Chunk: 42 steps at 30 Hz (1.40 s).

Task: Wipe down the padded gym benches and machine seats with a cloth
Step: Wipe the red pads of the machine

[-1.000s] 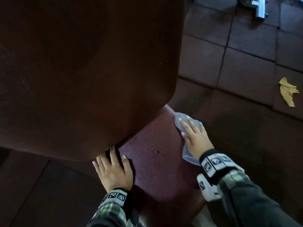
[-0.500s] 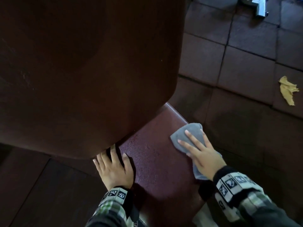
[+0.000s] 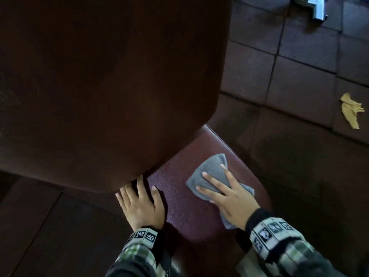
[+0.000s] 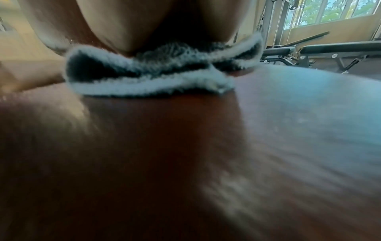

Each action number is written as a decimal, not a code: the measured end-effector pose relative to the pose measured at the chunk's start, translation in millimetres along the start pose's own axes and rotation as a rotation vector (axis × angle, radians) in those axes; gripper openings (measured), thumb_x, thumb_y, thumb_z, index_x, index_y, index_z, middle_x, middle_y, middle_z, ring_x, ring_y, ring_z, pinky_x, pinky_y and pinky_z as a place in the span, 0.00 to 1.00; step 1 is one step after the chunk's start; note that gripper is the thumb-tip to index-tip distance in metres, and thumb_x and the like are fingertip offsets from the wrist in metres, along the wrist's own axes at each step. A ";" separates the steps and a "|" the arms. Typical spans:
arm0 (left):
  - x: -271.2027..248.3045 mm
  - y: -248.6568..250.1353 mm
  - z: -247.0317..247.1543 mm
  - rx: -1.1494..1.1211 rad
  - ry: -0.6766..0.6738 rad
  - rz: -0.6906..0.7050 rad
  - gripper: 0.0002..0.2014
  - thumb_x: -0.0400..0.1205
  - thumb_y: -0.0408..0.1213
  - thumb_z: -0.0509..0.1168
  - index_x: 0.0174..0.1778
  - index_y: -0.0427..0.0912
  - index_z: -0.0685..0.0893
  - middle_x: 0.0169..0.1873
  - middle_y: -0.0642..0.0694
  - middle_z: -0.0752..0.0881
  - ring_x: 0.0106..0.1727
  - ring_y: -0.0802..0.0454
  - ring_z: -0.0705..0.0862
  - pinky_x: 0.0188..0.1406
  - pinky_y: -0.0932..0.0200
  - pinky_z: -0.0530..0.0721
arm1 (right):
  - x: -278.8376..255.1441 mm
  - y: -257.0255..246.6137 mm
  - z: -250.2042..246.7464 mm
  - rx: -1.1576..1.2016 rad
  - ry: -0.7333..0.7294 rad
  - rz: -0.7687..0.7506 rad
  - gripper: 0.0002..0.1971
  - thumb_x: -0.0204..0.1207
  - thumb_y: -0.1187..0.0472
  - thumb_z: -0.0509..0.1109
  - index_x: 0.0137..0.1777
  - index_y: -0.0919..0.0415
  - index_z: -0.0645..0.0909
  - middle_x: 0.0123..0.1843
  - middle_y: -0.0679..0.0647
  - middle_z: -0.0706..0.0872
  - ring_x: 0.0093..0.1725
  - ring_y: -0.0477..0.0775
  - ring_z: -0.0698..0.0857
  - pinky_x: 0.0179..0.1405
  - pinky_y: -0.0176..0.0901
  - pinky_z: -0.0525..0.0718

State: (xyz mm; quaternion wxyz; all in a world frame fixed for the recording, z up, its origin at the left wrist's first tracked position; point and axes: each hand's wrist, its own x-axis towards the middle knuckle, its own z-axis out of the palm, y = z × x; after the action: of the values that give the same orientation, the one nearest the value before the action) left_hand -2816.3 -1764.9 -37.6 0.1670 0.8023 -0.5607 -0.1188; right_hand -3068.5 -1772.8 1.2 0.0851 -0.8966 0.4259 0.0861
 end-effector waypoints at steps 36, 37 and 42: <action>0.5 -0.9 -2.1 0.013 -0.009 0.007 0.29 0.83 0.50 0.51 0.75 0.35 0.75 0.68 0.25 0.76 0.74 0.28 0.68 0.79 0.28 0.60 | 91.2 42.0 -61.4 0.099 0.168 0.302 0.23 0.80 0.69 0.61 0.76 0.62 0.70 0.80 0.50 0.61 0.80 0.54 0.50 0.75 0.70 0.59; 0.9 -1.3 -2.0 0.013 -0.009 0.004 0.29 0.83 0.50 0.51 0.75 0.35 0.75 0.68 0.25 0.76 0.74 0.28 0.68 0.79 0.28 0.60 | 98.5 39.8 -62.2 0.131 0.065 0.336 0.24 0.84 0.65 0.55 0.80 0.59 0.61 0.82 0.48 0.54 0.81 0.53 0.46 0.79 0.66 0.49; 1.4 -0.9 -1.7 0.002 -0.004 0.006 0.29 0.82 0.50 0.51 0.75 0.35 0.75 0.68 0.25 0.76 0.74 0.27 0.68 0.78 0.26 0.62 | 107.8 15.2 -37.0 0.062 -0.064 0.146 0.32 0.78 0.59 0.60 0.81 0.50 0.55 0.80 0.55 0.66 0.81 0.63 0.59 0.74 0.77 0.52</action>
State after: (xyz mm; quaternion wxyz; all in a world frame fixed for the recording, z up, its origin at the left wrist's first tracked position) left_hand -2814.4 -1765.7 -36.4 0.1656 0.8006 -0.5633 -0.1194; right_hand -3010.2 -1871.4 11.5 0.1197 -0.8569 0.4897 0.1076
